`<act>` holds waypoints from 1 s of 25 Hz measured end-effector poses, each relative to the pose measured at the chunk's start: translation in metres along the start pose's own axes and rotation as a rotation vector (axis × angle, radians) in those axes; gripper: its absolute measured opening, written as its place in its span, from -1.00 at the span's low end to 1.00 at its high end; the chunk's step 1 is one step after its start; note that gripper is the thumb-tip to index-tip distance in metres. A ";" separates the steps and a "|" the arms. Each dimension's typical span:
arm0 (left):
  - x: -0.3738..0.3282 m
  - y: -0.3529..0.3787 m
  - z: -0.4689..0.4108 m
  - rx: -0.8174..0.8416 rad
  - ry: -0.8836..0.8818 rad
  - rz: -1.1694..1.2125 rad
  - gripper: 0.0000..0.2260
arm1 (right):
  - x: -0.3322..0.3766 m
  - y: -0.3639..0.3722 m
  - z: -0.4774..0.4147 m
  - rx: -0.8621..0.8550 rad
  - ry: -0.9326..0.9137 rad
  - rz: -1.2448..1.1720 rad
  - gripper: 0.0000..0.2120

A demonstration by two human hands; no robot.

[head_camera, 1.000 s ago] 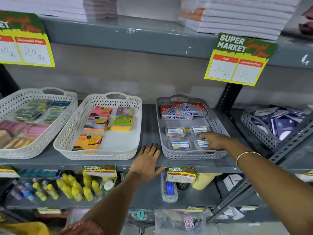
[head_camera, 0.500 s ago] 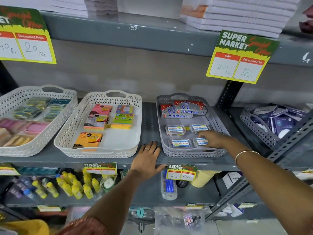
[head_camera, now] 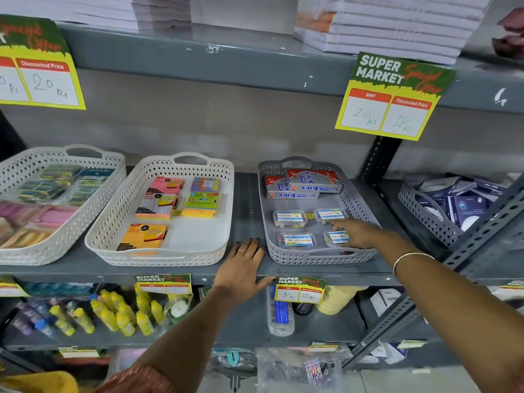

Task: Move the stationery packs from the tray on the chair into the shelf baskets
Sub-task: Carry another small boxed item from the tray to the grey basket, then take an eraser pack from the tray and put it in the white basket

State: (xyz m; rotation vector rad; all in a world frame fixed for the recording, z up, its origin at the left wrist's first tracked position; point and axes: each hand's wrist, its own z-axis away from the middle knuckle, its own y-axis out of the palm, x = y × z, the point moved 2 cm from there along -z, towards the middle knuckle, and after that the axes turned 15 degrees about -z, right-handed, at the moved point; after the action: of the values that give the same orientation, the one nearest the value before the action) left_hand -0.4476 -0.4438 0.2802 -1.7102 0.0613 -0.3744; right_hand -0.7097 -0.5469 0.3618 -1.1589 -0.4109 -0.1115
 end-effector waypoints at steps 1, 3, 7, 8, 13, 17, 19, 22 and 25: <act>0.000 0.000 0.000 -0.004 0.002 -0.001 -0.32 | 0.002 -0.001 0.002 0.008 -0.005 0.009 -0.52; 0.001 0.000 0.000 -0.009 0.003 -0.010 -0.32 | 0.008 -0.005 0.004 0.019 -0.008 0.009 -0.40; 0.002 -0.005 0.001 -0.015 0.008 0.002 -0.30 | 0.037 -0.025 0.004 0.011 -0.078 -0.110 -0.28; 0.002 -0.009 0.003 -0.033 0.012 0.008 -0.29 | 0.047 -0.030 0.003 0.006 -0.112 -0.126 -0.28; 0.012 -0.028 0.031 -0.148 0.094 0.027 -0.41 | 0.130 -0.033 -0.013 -0.065 -0.352 -0.155 -0.40; 0.044 -0.051 0.065 -0.348 0.081 -0.002 -0.54 | 0.221 -0.018 -0.024 -0.081 -0.536 -0.164 -0.48; 0.073 -0.066 0.086 -0.418 0.001 -0.021 -0.55 | 0.270 -0.008 -0.025 -0.081 -0.612 -0.135 -0.51; 0.136 -0.071 0.130 -0.424 -0.176 -0.043 -0.52 | 0.341 0.015 -0.023 -0.067 -0.739 -0.110 -0.53; 0.217 -0.049 0.205 -0.357 -0.410 -0.091 -0.49 | 0.425 0.059 -0.018 -0.045 -0.843 -0.095 -0.55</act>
State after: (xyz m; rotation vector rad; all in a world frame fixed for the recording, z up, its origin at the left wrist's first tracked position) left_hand -0.1928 -0.2941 0.3479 -2.1178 -0.2648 -0.0732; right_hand -0.2971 -0.4864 0.4626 -1.1938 -1.2112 0.3015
